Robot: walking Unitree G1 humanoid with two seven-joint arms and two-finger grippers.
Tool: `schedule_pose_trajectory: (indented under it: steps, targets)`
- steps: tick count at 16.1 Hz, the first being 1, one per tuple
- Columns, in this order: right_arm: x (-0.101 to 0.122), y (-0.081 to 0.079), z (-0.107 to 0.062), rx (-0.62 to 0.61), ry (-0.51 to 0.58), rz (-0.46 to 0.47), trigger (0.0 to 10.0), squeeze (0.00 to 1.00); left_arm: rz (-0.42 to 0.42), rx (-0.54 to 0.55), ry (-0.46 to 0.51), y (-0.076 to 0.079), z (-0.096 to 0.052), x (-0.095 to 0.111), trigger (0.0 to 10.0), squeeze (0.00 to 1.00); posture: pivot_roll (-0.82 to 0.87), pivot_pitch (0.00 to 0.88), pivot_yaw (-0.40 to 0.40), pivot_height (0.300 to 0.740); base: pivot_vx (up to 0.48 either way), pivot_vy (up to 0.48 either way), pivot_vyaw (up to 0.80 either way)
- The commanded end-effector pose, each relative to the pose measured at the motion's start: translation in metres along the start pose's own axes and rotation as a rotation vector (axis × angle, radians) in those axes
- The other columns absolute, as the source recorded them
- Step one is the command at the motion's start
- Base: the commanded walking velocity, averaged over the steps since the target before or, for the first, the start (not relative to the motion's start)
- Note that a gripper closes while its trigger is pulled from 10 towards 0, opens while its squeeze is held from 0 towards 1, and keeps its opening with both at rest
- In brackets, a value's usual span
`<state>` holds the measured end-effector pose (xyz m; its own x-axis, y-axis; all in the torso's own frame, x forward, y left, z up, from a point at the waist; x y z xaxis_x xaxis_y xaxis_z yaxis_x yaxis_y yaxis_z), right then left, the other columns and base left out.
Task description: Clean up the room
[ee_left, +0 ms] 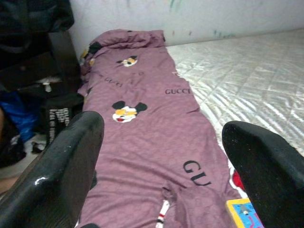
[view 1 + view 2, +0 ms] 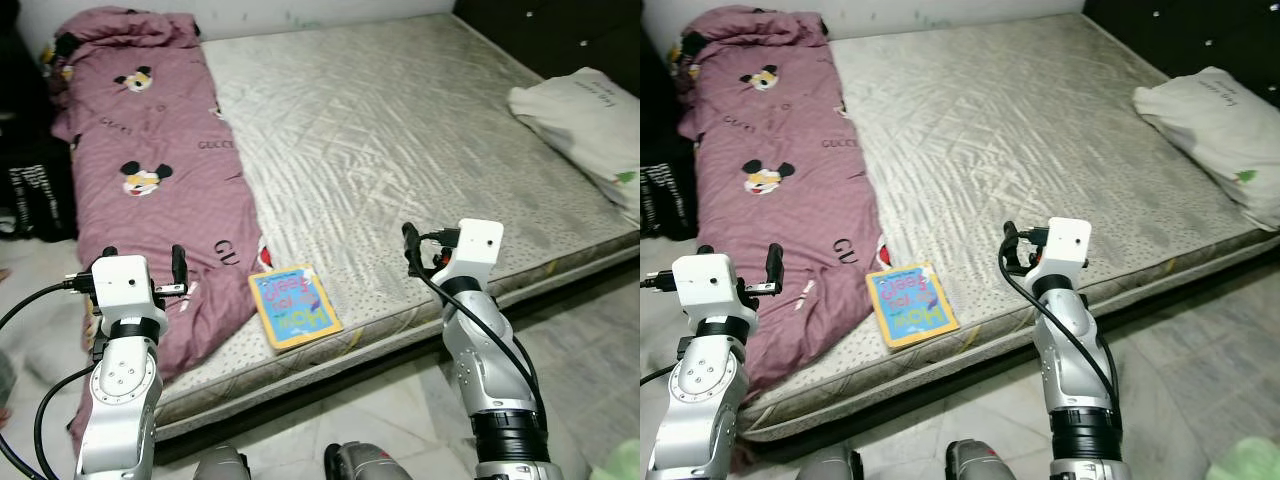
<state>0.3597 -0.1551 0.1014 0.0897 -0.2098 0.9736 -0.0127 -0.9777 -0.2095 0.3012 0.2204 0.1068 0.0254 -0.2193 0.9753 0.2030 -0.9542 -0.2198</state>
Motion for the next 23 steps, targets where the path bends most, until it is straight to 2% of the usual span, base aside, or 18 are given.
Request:
schedule_pose_trajectory:
  steps: [1,6,10,23]
  targets:
    - [0.0058,-0.0032,-0.0007,0.014,0.021,0.0,10.0,0.0,0.005,-0.01,-0.006,0.0018,-0.0011,-0.0006,10.0,0.0,-0.03,0.119,-0.022,0.74,0.0,0.0,0.0]
    - [0.0056,-0.0059,-0.0004,0.028,0.02,0.007,10.0,0.0,-0.001,-0.009,-0.003,0.0024,-0.0007,0.0008,10.0,0.0,-0.03,0.122,-0.024,0.68,0.0,0.0,0.0]
    - [0.0058,-0.0082,0.0002,0.038,0.021,0.003,10.0,0.0,0.005,0.018,0.012,0.0011,0.0004,0.0048,10.0,0.0,-0.03,0.118,-0.029,0.65,0.0,0.0,0.0]
    - [0.0049,-0.0123,0.0052,0.059,0.013,-0.006,10.0,0.0,-0.036,0.064,-0.007,-0.0046,0.0036,0.0017,10.0,0.0,-0.03,0.11,-0.042,0.65,0.0,0.0,0.0]
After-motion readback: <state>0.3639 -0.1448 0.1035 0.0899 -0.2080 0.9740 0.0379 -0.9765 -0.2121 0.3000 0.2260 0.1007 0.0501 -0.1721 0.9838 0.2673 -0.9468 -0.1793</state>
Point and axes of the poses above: a point about 5 cm out from each wrist's last joint towards the gripper, its own z axis pointing out of the wrist towards the gripper, its own x axis along the axis of the wrist's last joint, y = z × x, the point moved 6 cm from there along z, pointing out of the wrist towards the gripper, and after that the axes turned 6 degrees about z, right-handed, at the moved point
